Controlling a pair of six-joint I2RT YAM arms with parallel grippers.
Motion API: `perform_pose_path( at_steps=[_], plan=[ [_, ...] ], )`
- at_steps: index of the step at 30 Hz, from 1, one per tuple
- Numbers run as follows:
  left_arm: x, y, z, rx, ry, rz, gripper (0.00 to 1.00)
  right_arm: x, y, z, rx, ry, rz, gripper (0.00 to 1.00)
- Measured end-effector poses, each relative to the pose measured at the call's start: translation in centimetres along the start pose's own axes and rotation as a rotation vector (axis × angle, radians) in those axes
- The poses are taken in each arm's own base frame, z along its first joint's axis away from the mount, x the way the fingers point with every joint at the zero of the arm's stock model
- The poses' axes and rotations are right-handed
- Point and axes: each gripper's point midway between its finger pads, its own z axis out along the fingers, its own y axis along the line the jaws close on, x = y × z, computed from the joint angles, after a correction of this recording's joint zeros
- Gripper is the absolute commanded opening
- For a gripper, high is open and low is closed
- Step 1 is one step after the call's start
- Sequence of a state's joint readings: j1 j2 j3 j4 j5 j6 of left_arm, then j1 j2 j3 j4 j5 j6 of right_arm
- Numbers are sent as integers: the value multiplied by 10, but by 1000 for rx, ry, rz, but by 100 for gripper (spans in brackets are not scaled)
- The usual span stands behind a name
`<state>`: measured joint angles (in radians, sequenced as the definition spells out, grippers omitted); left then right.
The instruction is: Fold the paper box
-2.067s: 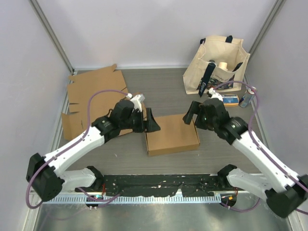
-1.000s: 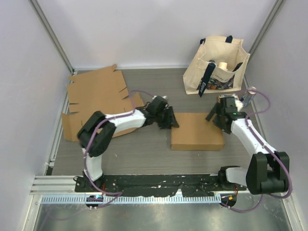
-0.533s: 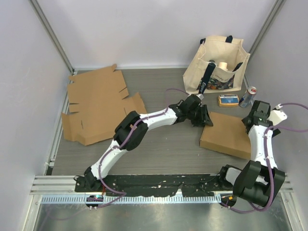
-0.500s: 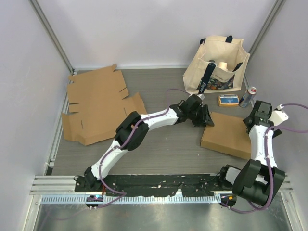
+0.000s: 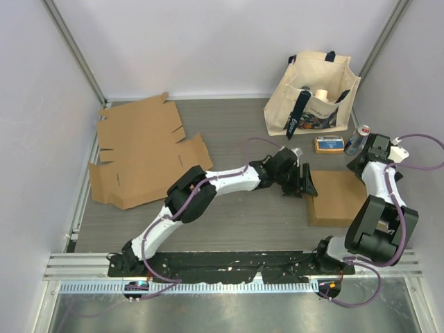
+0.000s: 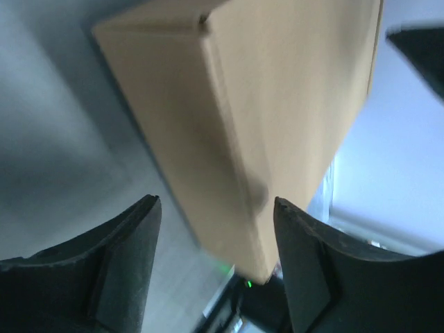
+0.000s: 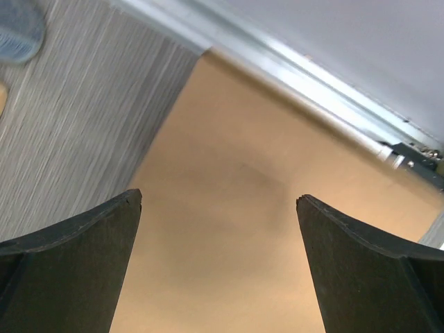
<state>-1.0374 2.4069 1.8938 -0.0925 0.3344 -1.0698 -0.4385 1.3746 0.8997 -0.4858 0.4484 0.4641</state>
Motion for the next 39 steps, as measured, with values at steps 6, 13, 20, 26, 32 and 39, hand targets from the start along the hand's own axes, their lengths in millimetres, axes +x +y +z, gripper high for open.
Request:
perform_pose_path(
  at_steps=[6, 13, 20, 26, 32, 39],
  plan=[
    [69, -20, -29, 23, 131, 71, 90, 10, 7, -15, -19, 15, -45, 100],
    [-15, -25, -174, 8, -99, 188, 89, -29, 48, -108, -105, -254, -150, 100],
    [-74, 48, -433, -308, -701, 276, 94, 83, 227, -326, -1003, -381, -365, 100],
    [-14, 83, -475, -428, -735, 235, 96, 252, 346, -343, -1315, -156, -542, 98],
    [30, 152, -450, -592, -587, -31, 97, 362, 367, -284, -1333, 81, -683, 79],
    [45, 188, -434, -647, -582, -273, 99, 333, 393, -297, -1445, 137, -535, 66]
  ],
)
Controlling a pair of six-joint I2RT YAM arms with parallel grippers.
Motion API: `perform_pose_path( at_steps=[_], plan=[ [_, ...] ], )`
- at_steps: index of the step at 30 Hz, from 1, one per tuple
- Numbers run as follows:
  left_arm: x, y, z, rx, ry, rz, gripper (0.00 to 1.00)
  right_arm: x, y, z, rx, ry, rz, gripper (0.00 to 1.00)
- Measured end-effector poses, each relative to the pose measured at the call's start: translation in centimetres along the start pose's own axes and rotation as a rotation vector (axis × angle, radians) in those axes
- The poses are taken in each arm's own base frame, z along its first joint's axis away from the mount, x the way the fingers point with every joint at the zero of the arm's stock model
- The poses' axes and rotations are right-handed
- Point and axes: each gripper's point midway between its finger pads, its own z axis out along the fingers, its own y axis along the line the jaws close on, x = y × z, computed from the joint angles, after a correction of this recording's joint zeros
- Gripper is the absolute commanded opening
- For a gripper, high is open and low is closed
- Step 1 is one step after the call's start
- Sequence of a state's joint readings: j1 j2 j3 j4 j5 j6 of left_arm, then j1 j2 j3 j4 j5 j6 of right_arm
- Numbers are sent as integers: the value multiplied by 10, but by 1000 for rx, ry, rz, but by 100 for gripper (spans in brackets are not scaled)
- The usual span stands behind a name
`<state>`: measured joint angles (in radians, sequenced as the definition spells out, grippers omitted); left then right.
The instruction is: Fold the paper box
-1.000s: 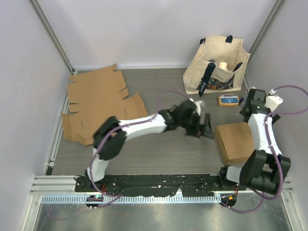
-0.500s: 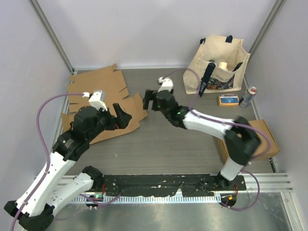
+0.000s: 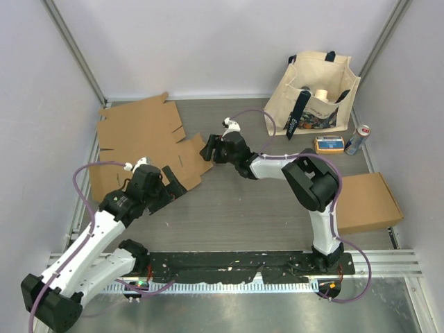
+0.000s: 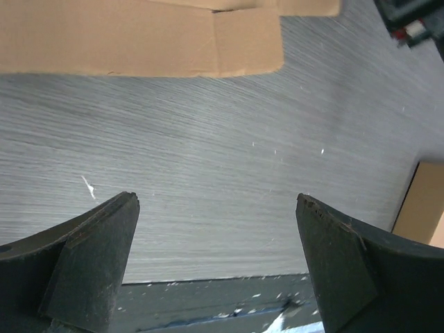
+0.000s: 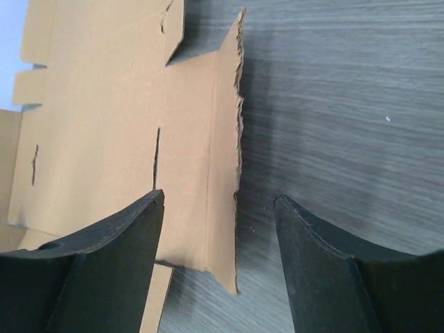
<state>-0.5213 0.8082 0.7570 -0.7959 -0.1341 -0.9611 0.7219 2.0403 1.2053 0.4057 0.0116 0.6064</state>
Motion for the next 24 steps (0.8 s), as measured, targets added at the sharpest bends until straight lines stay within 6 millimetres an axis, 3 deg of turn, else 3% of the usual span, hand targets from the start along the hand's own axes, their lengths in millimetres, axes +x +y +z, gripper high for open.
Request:
perform_pose_path(
  at_steps=[5, 8, 11, 14, 16, 19, 24],
  plan=[
    [9, 15, 34, -30, 49, -234, 100, 0, -3, 8, -29, -6, 58, 44],
    [16, 25, 53, -48, 77, -358, 100, 18, -9, 18, -21, 28, 97, 18],
    [21, 30, 61, -40, 74, -455, 100, 29, -13, 30, -22, 45, 148, 1],
    [33, 39, 67, -7, 55, -582, 100, 19, -5, 33, -33, 31, 165, 1],
    [44, 50, 69, 8, 42, -658, 100, 19, -13, 29, 2, 32, 176, 1],
    [40, 54, 64, 91, -31, -749, 100, 21, -35, -1, 81, 28, 220, 1],
    [16, 45, 45, 206, -145, -796, 100, 27, -69, -75, 209, -13, 294, 1]
  ],
)
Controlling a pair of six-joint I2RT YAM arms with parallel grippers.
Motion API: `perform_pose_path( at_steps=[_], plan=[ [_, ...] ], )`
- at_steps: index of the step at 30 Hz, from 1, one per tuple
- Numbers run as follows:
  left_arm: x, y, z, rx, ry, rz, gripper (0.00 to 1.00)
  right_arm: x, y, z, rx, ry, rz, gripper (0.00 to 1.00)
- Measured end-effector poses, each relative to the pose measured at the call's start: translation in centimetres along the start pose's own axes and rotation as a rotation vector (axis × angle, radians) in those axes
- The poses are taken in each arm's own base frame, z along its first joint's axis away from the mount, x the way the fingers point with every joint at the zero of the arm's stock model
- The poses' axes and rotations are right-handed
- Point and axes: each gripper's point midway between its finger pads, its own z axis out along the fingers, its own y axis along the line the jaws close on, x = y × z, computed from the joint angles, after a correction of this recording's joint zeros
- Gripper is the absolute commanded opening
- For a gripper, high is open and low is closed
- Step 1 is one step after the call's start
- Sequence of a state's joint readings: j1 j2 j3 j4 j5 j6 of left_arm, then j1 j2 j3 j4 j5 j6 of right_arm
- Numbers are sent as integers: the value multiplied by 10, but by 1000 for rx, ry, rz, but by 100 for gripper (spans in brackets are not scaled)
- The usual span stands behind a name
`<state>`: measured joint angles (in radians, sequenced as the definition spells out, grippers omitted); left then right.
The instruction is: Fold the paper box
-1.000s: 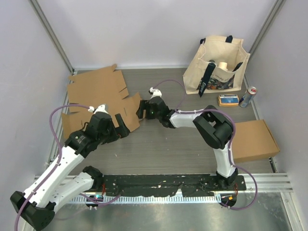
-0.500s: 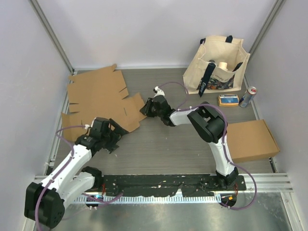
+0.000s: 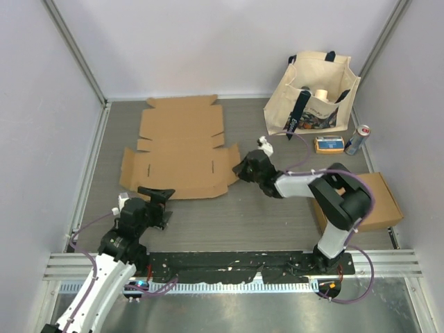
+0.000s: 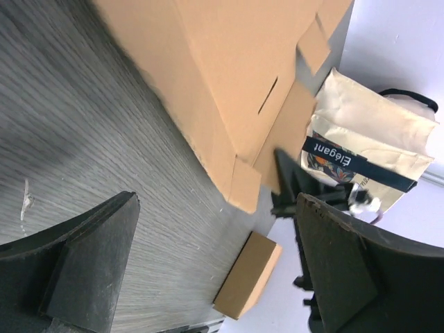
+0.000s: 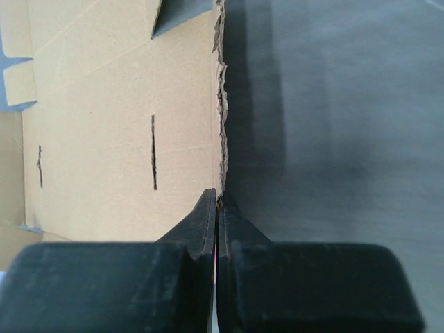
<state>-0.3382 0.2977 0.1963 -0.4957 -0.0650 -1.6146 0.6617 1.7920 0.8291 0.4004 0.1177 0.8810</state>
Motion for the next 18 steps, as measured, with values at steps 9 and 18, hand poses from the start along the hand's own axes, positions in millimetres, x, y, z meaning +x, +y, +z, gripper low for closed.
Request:
perform_pose_path(
  at_steps=[9, 18],
  plan=[
    [6, 11, -6, -80, 36, -24, 100, 10, -61, -64, 111, -110, 127, 1],
    [22, 17, 29, -179, 106, -69, 81, -9, -51, -91, 77, -200, 195, 1]
  ],
)
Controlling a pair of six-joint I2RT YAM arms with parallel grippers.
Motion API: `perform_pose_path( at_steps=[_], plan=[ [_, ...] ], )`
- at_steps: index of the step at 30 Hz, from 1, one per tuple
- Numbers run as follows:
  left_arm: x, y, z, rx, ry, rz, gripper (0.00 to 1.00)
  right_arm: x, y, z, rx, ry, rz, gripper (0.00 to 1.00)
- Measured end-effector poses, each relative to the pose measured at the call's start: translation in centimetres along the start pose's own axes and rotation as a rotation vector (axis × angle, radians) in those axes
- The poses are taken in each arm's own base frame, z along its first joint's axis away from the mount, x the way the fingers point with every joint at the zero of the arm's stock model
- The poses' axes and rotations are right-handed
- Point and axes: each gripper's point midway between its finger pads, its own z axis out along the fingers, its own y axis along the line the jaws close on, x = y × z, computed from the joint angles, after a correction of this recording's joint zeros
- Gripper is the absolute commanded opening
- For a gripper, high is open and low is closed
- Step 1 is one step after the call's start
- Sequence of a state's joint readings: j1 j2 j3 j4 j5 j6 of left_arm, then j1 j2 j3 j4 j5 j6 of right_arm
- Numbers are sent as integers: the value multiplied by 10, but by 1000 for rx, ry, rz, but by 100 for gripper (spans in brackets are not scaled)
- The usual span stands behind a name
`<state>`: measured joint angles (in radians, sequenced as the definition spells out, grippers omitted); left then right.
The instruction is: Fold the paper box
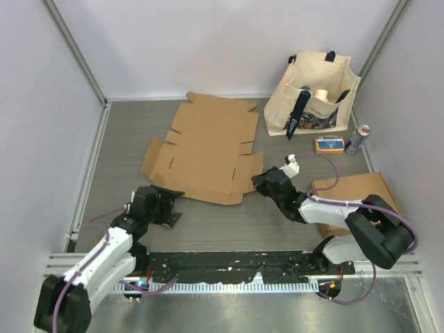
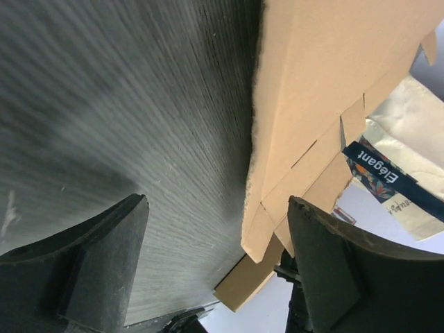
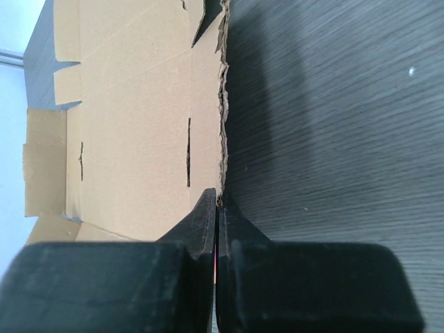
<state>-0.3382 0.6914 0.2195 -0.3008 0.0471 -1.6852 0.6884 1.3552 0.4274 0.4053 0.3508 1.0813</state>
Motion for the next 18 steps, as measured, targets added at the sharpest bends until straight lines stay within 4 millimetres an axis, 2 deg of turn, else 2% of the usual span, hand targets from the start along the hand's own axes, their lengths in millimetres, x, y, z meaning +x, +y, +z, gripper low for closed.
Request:
perform_pose_path(
  at_steps=[2, 5, 13, 18],
  plan=[
    [2, -1, 9, -17, 15, 2, 72, 2, -3, -1, 8, 1, 6, 1],
    [5, -3, 19, -31, 32, 13, 65, 8, -8, -3, 20, 11, 8, 1],
    [8, -16, 38, 8, 52, 24, 54, 16, -5, -6, 11, 24, -4, 1],
    [8, -21, 45, 31, 53, 47, 35, 24, -13, -8, 21, 43, -17, 1]
  ],
)
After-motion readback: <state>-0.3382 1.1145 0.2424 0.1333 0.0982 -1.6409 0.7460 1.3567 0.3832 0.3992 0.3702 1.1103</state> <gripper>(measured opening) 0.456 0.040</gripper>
